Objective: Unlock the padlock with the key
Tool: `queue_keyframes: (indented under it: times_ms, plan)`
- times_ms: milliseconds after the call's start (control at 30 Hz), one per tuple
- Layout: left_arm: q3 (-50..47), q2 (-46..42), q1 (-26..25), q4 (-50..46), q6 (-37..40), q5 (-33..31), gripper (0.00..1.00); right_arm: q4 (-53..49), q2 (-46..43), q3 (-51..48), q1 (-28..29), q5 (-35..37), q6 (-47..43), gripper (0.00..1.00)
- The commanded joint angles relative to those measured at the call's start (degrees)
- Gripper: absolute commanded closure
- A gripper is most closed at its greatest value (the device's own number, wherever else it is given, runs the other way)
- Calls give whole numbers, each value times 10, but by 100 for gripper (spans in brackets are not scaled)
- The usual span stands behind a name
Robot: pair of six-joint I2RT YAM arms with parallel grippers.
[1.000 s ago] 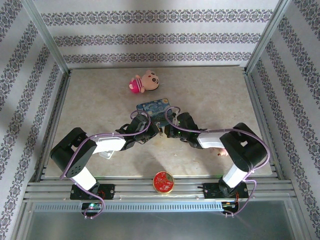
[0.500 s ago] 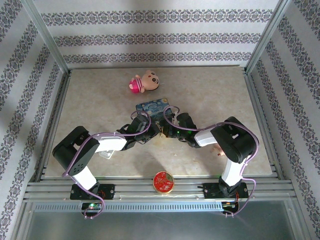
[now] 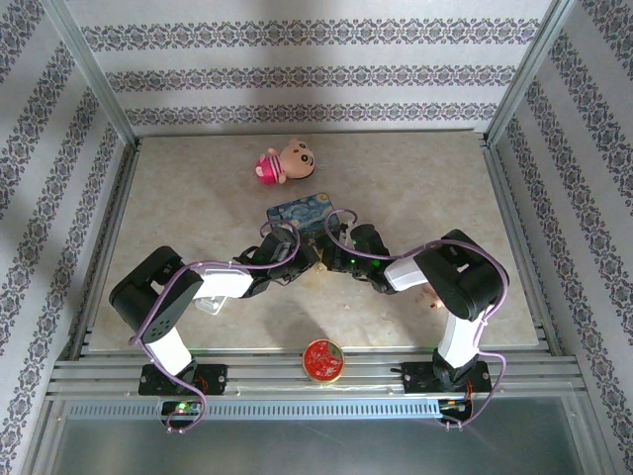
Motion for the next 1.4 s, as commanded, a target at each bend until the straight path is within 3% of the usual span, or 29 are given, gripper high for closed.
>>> queue_keyframes:
  times_ms: [0,300,600,767,1033,1367]
  plan:
    - [5,24,-4,15,-20,36,81,83,2,4,9,-57,14,96]
    - [15,25,-3,2,-12,31,100,83,-6,-3,9,-54,13,96]
    - [18,-6,3,-28,-2,22,100,38,-60,-25,8,-9,-16,85]
    - [28,-20,8,-66,-2,15,100,-44,-110,-40,16,52,-60,81]
    - [57,-18,12,-119,-8,25,100,-194,-187,-37,76,186,-144,79]
    - [67,-17,19,-132,-16,41,100,-273,-199,-6,136,268,-213,75]
